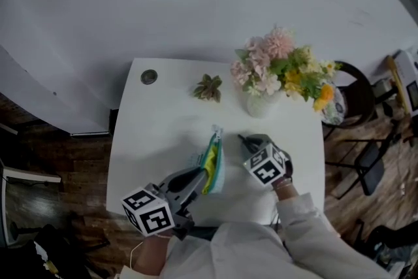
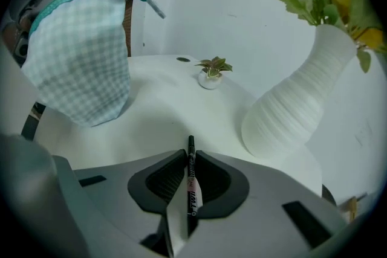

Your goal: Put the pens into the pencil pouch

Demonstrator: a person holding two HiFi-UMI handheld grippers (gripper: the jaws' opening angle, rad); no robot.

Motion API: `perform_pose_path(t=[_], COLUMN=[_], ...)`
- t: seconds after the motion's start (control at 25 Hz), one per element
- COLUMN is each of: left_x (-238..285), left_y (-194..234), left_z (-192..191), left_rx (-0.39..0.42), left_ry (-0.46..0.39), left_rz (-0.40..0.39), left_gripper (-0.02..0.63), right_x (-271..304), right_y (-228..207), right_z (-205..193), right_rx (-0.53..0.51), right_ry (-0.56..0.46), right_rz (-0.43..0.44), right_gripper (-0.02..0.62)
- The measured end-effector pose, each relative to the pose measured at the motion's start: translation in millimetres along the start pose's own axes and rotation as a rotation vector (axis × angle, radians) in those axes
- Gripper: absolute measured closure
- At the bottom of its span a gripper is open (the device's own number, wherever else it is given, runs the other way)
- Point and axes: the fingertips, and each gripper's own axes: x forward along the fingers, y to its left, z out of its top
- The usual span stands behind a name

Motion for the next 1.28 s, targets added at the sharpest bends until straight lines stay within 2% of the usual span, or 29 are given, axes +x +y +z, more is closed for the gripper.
perform_pose_path(t=[0.24,0.52,0.76,1.28], left_x=[-1.2,-1.0,-2.6,-6.5], left_y=[-6.9,-14.8,-14.8,-10.7], left_z=[-8.0,-15.5,-20.7,-19.8], left_rx=[0.035,0.047,0.044,0.019], left_ry=[0.02,0.032,0.039,0.021], left_rz=[-0.013,-0.02,-0.021,0.003], left_gripper=[0.578,0.578,0.578,0.578], right_x=[-15.2,-29.8,-53.8,-124.9], right_y=[11.8,27.1,34.9,35.7], right_z=[-13.3,-22.6,0.3,65.4], right_rx=[0.029,0.068,0.1,0.24], right_ry=[0.017,-0.035,-0.199,-0.529], right_rz=[0.032,0.006,-0.029,-0.029], right_gripper=[0.557,0.561,0.561,0.561])
